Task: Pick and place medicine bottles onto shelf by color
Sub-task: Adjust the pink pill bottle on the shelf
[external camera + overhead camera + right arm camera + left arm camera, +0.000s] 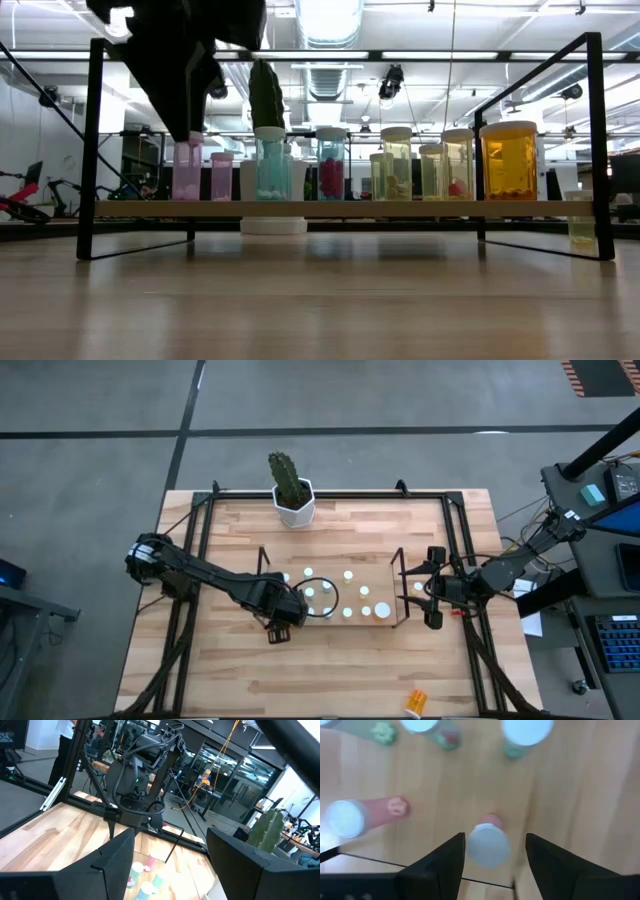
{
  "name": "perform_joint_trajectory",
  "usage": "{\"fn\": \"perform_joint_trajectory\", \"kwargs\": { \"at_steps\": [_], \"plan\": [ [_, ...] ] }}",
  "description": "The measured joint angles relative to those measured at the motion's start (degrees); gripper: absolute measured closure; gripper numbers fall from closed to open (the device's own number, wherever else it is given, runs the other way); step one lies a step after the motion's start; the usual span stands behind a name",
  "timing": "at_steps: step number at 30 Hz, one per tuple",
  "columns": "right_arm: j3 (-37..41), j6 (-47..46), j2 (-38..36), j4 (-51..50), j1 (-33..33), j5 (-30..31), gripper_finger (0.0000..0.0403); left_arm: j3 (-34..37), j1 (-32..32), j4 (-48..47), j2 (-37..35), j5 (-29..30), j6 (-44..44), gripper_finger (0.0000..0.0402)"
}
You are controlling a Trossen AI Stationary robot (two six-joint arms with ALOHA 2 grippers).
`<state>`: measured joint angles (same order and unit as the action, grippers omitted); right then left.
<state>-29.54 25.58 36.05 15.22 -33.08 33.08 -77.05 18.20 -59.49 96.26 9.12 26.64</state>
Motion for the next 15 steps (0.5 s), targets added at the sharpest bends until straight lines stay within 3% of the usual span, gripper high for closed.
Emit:
{"fn": "perform_joint_trajectory", "kwargs": {
  "at_steps": [9,15],
  "plan": [
    [-1.4,-0.8,0.1,0.0,0.0,0.1,0.0165,-2.2,0.0,-1.5,-2.5,-10.7,-3.1,0.021],
    [-3.7,-3.5,2.3,-0.3,-0.3,0.1,0.0165,-4.7,0.0,-3.2,-4.8,-4.1,-6.3,0.021]
  ]
}}
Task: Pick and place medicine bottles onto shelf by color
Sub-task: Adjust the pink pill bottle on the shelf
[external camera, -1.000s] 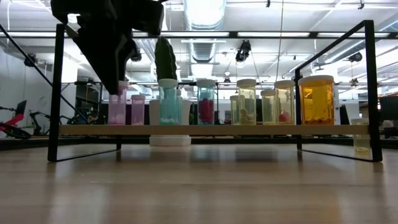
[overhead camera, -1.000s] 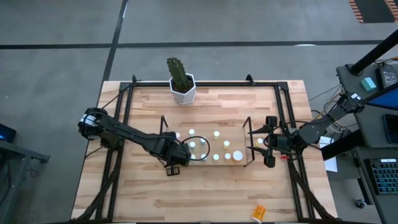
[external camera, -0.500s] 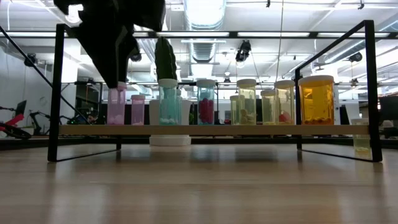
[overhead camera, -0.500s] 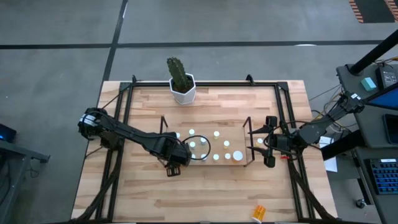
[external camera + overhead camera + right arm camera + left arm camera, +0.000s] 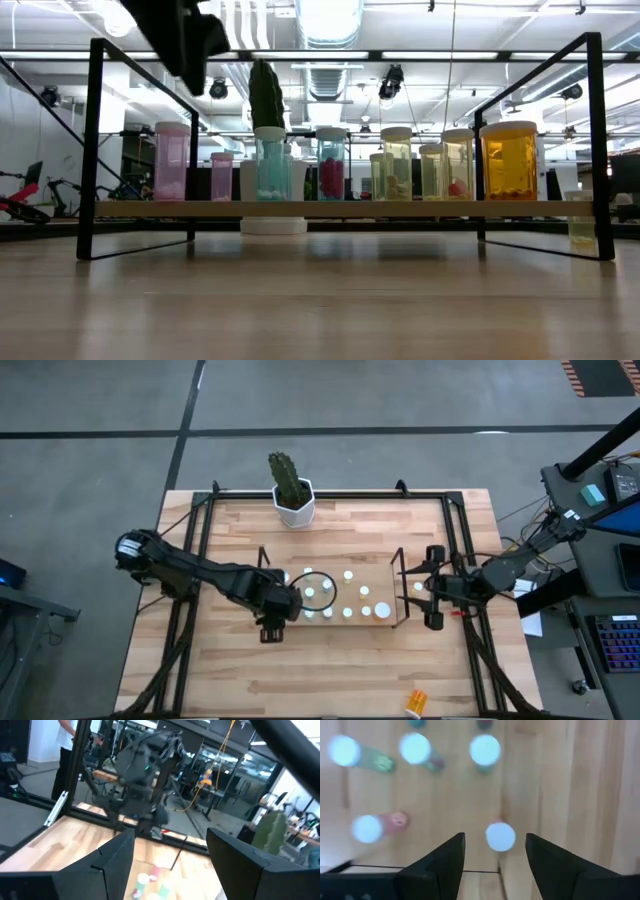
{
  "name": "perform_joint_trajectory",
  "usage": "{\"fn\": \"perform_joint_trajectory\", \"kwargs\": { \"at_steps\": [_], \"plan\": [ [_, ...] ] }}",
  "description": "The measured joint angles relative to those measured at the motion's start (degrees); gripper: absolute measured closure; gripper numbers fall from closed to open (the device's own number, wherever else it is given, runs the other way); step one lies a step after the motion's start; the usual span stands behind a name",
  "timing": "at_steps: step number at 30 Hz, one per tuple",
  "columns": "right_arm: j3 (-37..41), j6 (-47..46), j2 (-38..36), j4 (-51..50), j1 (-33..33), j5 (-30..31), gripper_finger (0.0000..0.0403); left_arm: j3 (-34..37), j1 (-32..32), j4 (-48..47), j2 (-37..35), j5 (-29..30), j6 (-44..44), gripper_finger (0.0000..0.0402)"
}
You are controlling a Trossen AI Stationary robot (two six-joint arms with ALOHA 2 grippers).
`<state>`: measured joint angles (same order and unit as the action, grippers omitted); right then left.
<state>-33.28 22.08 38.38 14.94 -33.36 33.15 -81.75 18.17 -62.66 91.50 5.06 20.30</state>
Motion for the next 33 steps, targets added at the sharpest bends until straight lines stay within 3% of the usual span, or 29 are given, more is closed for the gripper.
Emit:
{"fn": "perform_joint_trajectory", "kwargs": {
  "at_steps": [7,15,28,33],
  "plan": [
    [-2.6,-6.0,5.3,-2.6,-1.3,0.0,0.0165,-0.1,2.9,0.6,-2.6,2.1,-0.7,0.021],
    [-6.1,-6.6,10.3,-5.1,-2.5,-0.1,0.0165,3.0,8.3,2.4,1.1,11.7,-0.3,0.021],
    [-7.6,-6.6,11.6,-7.9,-2.5,0.1,0.0165,6.7,6.5,5.9,2.5,11.5,0.4,0.0211],
    [-7.6,-6.6,11.5,-8.4,-2.5,0.1,0.0165,7.2,6.4,7.6,2.6,10.8,0.3,0.0234]
  ]
}}
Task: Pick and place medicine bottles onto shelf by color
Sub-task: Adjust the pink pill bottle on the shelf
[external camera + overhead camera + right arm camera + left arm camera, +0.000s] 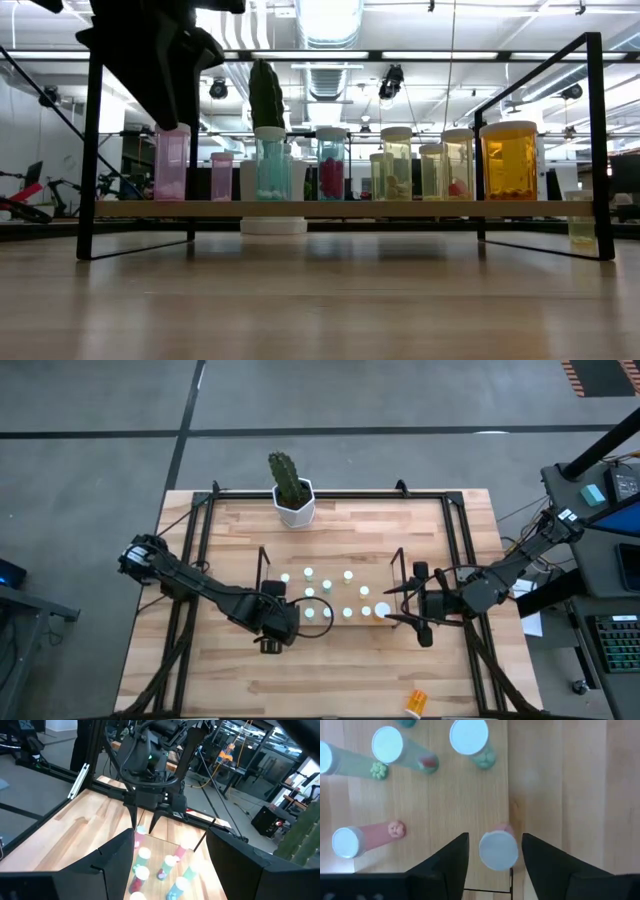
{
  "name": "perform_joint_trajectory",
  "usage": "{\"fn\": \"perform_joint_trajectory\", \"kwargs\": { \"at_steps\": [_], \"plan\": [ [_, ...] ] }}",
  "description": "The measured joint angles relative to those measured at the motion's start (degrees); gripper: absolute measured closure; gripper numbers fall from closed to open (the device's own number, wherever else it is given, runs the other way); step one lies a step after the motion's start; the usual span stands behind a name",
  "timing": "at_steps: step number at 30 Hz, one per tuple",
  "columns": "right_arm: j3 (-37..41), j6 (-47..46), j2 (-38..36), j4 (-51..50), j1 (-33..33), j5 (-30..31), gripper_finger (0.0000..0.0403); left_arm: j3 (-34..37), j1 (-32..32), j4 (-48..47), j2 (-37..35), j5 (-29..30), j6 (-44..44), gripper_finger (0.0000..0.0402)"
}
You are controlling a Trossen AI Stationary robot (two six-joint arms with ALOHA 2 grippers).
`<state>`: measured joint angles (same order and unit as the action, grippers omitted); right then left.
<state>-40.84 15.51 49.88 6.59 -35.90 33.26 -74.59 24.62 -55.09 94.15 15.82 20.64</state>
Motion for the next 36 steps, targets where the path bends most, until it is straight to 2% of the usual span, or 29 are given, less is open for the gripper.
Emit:
{"fn": "perform_joint_trajectory", "kwargs": {
  "at_steps": [9,23,29,36],
  "plan": [
    [0.0,-0.1,-0.3,-0.3,0.0,0.1,0.0165,0.0,-0.2,0.0,0.0,-1.8,0.0,0.0288],
    [0.1,-0.5,-0.3,-0.3,0.0,0.0,0.0165,0.3,-3.0,0.1,-0.1,1.6,-0.4,0.0295],
    [0.1,-0.5,-0.3,-0.3,0.0,0.0,0.0165,0.3,-5.7,0.2,-0.2,-4.0,0.5,0.0295],
    [0.1,-0.5,-0.3,-0.4,0.0,0.0,0.0165,0.2,-6.2,-0.4,-0.3,-6.5,1.5,0.0295]
  ]
}}
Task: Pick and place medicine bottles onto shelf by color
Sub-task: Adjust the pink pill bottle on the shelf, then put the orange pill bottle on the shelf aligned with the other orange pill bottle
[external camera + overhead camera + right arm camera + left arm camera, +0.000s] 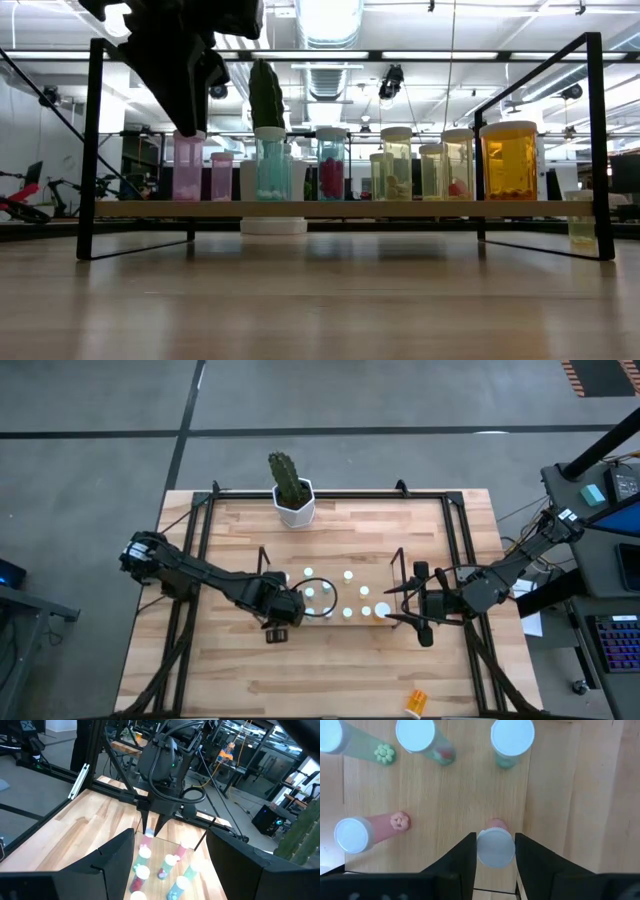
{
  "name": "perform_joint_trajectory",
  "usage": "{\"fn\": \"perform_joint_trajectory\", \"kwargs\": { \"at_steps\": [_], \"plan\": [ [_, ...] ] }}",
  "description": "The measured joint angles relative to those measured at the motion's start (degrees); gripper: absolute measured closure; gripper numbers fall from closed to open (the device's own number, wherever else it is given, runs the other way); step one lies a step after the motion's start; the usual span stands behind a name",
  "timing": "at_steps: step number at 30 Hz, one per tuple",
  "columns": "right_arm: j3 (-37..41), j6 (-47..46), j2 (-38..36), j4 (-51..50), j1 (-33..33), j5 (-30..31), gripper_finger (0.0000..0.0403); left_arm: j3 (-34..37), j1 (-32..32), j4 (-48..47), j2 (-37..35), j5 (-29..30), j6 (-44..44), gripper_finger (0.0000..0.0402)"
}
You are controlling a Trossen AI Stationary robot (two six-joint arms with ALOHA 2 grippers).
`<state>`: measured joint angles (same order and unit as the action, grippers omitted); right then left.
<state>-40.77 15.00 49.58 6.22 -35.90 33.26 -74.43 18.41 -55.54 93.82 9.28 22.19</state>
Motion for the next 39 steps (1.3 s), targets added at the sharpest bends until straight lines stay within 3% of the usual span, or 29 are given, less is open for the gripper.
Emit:
{"fn": "perform_joint_trajectory", "kwargs": {
  "at_steps": [8,22,39],
  "plan": [
    [0.0,0.2,0.0,0.0,0.0,0.0,0.0165,0.0,0.0,-0.4,-0.1,-0.3,0.0,0.0292],
    [0.0,0.0,0.0,0.0,0.0,0.0,0.0165,0.1,0.0,-0.6,0.0,0.4,-0.1,0.0245],
    [0.0,-0.6,0.0,0.2,-0.3,0.4,0.0165,0.1,0.1,-0.4,-5.6,0.6,-0.4,0.0243]
  ]
}}
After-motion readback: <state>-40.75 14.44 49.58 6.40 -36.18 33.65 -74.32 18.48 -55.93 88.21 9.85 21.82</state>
